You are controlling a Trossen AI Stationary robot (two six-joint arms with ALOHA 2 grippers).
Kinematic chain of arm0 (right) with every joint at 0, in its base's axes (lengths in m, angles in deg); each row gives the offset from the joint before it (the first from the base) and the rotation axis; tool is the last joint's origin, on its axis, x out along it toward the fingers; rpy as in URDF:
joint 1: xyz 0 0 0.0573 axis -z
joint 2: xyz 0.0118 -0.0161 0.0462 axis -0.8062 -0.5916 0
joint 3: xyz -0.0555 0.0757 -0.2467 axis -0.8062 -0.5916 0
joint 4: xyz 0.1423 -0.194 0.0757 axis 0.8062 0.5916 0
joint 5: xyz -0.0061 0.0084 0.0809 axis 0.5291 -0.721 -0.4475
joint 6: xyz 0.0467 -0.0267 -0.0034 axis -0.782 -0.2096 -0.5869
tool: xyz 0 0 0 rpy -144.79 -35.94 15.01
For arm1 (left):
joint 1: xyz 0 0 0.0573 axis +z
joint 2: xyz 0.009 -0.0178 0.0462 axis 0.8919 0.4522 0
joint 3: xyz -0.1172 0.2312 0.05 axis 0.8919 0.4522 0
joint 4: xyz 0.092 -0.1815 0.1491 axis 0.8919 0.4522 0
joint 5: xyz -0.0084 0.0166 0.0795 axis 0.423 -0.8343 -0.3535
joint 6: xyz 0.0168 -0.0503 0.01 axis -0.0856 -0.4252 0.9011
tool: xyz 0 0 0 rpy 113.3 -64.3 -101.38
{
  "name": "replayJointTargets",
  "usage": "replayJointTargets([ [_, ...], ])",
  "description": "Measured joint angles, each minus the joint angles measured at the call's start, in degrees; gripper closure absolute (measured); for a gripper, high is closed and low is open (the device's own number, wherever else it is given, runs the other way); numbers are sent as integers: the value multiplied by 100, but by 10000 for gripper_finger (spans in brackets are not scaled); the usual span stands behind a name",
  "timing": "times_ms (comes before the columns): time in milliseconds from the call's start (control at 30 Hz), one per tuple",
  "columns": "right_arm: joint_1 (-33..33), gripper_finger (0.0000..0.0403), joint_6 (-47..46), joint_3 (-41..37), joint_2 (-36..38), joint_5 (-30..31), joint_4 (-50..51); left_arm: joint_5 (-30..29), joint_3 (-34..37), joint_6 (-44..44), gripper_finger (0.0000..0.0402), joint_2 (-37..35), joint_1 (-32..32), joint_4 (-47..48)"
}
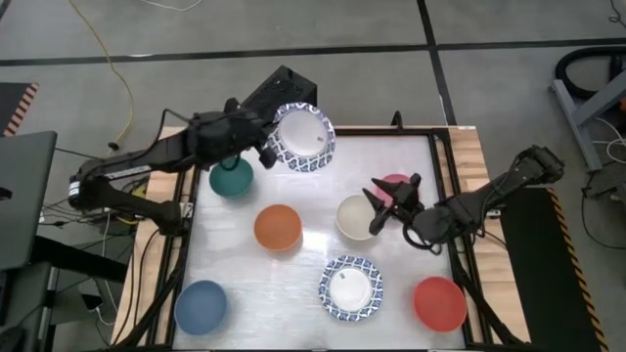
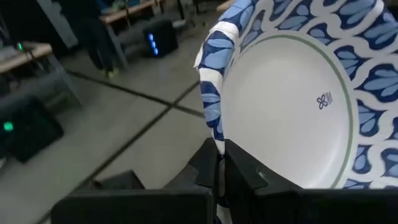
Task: Nest bowls inside each other
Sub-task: Stack the top white paper bowl into the other stacked white paper bowls
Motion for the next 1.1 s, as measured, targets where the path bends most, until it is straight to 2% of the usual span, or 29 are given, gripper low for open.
replayJointTargets([
  [133,194,173,1118,0,-116,-566,-1336,-594,9,196,401,-113,-638,-40],
  [200,237,164,1739,0,-289,-823,-2017,-910,166,398,401,-141,-957,-395],
  [367,315,162,3046,0,-851,-922,-3568,-1683,1079,1269,401,-353,-1625,-2201],
  [500,327,164,3615,0,-1268,-905,-4392,-1939,2017,1711,401,-590,-1848,-3849],
  [633,422,164,3777,0,-1589,-885,-4847,-2029,2742,1758,401,-747,-1920,-4933],
  [800,702,164,3772,0,-1925,-947,-5224,-2048,3383,1551,402,-747,-1923,-5671],
  [1100,1149,164,3423,4,-2442,-1569,-5824,-2079,3796,1463,401,-745,-1912,-6282],
])
